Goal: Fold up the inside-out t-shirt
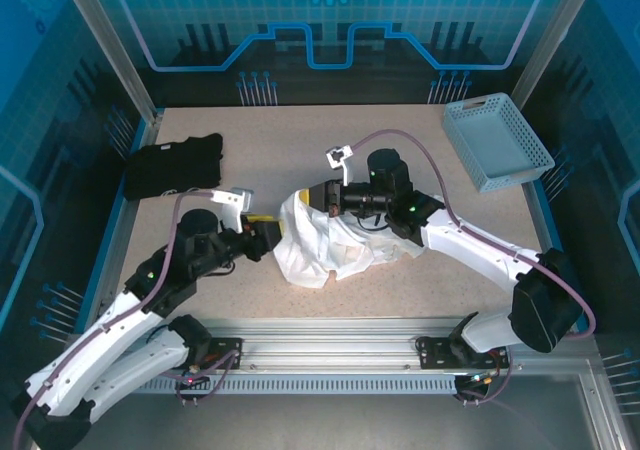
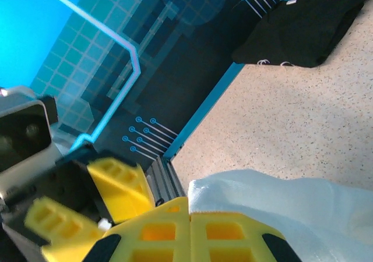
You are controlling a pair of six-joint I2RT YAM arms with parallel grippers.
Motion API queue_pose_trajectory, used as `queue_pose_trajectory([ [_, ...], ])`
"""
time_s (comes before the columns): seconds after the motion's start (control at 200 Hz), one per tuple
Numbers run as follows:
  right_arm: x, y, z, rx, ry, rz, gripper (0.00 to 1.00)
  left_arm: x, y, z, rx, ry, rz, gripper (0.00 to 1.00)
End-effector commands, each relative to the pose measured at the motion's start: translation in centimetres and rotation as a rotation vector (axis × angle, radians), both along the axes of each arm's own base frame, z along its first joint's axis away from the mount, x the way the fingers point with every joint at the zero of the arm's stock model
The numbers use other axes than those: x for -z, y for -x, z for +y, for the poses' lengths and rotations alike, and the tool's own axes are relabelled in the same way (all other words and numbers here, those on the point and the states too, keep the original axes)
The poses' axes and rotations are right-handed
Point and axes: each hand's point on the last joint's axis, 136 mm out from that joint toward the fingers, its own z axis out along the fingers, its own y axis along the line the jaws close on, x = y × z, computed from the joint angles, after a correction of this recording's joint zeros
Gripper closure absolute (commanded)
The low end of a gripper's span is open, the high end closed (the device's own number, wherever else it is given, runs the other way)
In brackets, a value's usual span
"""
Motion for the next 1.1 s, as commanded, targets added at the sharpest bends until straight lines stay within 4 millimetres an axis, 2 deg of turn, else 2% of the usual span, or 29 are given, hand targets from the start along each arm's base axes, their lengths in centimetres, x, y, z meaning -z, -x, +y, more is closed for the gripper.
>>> queue_pose_trajectory([
  [0.0,-1.7,-0.7,0.4,0.034,-0.055,0.030,1.00,0.1,0.1,-3.4,0.141,0.048,0.020,0.58],
  [0.1,-1.9,-0.6,0.4,0.040,-0.073,0.054,1.00,0.7,-1.8,-4.6,0.128,0.028,0.037,0.50],
  [0.215,-1.9,-0.6,0.2,0.046,-0.088,0.088,1.00,1.3,-4.2,-4.6,0.047,0.009,0.011,0.43],
  [0.335,-2.4,-0.7,0.3,0.046,-0.127,0.105,1.00,1.9,-5.9,-5.2,0.019,0.003,-0.015,0.41],
  [0.41,-2.2,-0.7,0.3,0.045,-0.135,0.122,1.00,1.7,-6.8,-5.8,0.022,0.020,-0.044,0.47],
  [0.505,-1.9,-0.9,-0.1,0.059,-0.139,0.137,1.00,1.4,-7.6,-6.3,0.038,0.044,-0.059,0.71],
  [0.58,-1.6,-1.1,-1.1,0.092,-0.120,0.126,1.00,1.2,-7.2,-6.4,0.088,0.074,-0.067,0.93],
  [0.63,-1.2,-1.3,-2.1,0.135,-0.065,0.107,0.99,0.8,-6.4,-6.3,0.138,0.107,-0.082,1.00],
  [0.75,-1.0,-1.4,-4.1,0.194,0.072,-0.012,0.86,0.2,-4.0,-6.2,0.282,0.159,-0.100,1.00],
  [0.925,-0.9,0.1,-6.4,0.170,0.237,-0.224,0.63,-0.4,-2.4,-5.2,0.345,0.216,-0.120,1.00],
  [1.02,0.7,1.0,-7.6,0.168,0.312,-0.277,0.56,-0.7,-2.3,-5.0,0.347,0.224,-0.135,1.00],
  [1.096,2.3,1.5,-7.7,0.148,0.341,-0.279,0.52,-0.8,-2.4,-5.0,0.350,0.228,-0.134,1.00],
])
